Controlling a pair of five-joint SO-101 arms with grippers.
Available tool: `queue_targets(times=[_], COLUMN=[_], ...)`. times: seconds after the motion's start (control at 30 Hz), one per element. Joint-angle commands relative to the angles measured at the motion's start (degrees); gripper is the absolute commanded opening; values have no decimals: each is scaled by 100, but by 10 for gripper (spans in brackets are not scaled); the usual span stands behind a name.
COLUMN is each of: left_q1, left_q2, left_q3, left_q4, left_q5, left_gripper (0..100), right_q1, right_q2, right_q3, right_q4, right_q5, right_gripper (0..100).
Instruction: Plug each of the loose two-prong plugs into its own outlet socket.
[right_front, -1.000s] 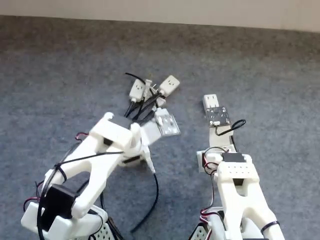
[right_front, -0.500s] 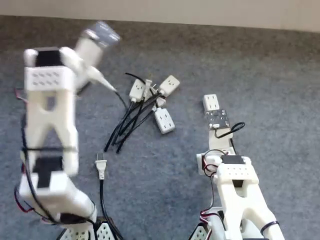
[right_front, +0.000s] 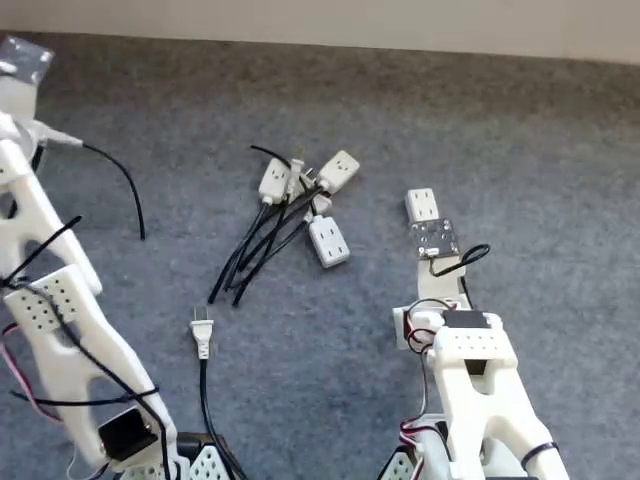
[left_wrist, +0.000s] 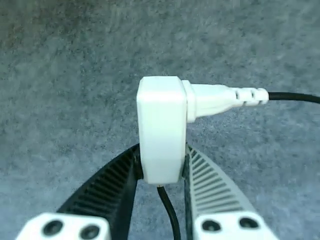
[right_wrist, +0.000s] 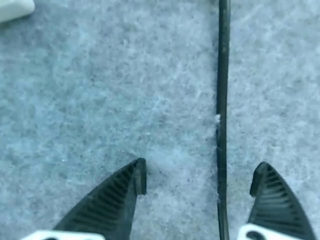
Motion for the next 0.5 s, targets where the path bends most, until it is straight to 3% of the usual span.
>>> queue_targets(times=[0.0,0.17,0.47], left_q1=[-119,-92,-13], left_q2=[418,532,523], left_q3=[-620,-576,-620], left_q4=[-255,-97,18], left_q5=[334,360,387], left_gripper=[79,264,269], right_q1=[22,22,22], right_q2=[-198,-189,-189], right_q3=[-22,-22,-22], right_q4=[-101,-101,-101], right_q5=[9,9,9], right_gripper=[324,324,324])
